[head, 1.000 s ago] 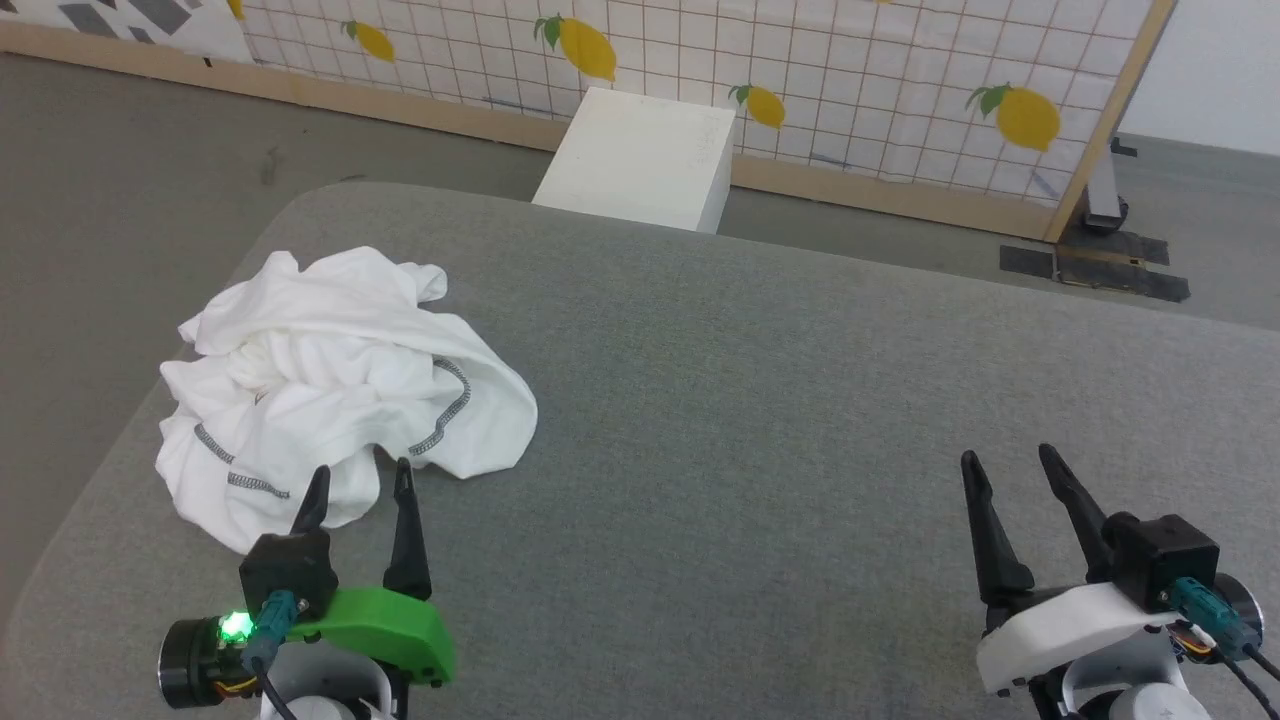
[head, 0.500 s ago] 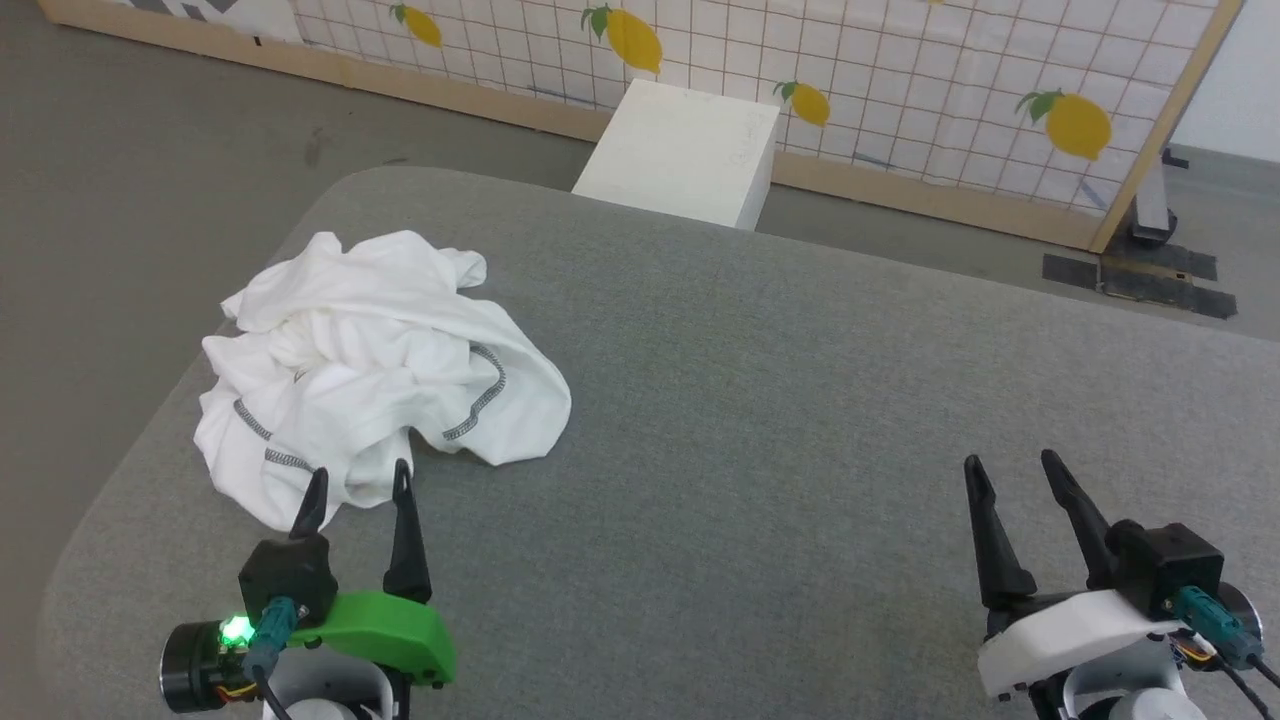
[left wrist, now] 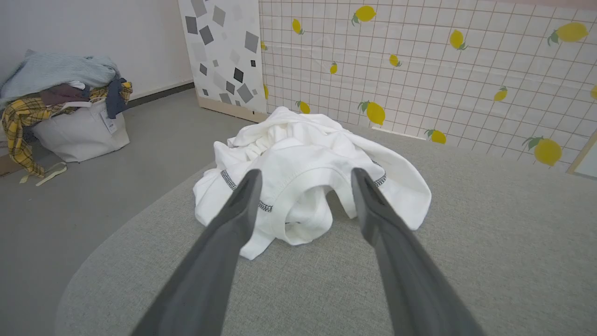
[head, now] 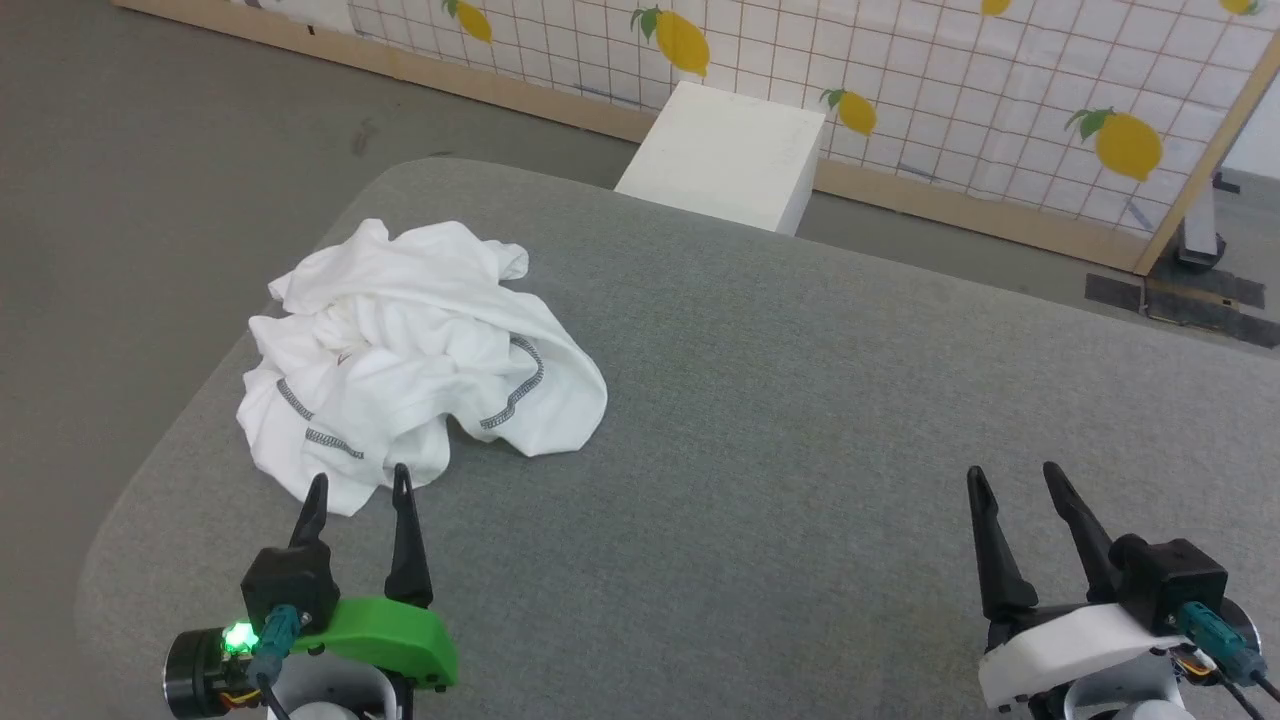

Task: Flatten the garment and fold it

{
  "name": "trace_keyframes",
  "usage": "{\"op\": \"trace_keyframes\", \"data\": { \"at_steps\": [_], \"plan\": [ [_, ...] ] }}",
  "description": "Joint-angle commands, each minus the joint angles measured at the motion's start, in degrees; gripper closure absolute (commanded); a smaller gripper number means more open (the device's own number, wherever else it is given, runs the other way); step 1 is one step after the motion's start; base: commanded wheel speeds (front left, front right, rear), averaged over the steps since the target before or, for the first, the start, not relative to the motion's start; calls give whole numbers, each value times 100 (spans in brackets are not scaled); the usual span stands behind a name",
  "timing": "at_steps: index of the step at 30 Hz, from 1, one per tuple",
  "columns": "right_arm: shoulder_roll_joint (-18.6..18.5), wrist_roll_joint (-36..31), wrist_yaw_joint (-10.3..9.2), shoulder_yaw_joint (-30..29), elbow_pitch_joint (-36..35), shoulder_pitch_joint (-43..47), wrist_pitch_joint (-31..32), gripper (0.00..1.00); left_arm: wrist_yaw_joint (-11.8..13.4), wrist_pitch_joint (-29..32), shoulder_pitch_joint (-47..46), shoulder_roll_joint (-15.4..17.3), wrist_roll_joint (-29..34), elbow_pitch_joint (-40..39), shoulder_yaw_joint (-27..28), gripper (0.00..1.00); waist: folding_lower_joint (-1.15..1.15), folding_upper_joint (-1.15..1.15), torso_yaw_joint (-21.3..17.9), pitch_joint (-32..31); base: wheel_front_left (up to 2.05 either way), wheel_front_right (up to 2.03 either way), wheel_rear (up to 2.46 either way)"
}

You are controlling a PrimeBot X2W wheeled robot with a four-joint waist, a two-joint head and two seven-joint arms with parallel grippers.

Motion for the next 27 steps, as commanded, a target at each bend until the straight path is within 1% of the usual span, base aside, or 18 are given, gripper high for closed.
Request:
{"op": "trace_keyframes", "data": {
  "at_steps": [1,27],
  "plan": [
    [3,52,-6,-3,35,68,-62,0,36,-53,23,-22,-63,19,-8,0,0,0,52,-2,0,0,0],
    [4,175,-8,-29,226,165,-372,0,192,-361,23,-28,-163,262,-28,0,0,0,539,-12,0,0,0]
  ]
}}
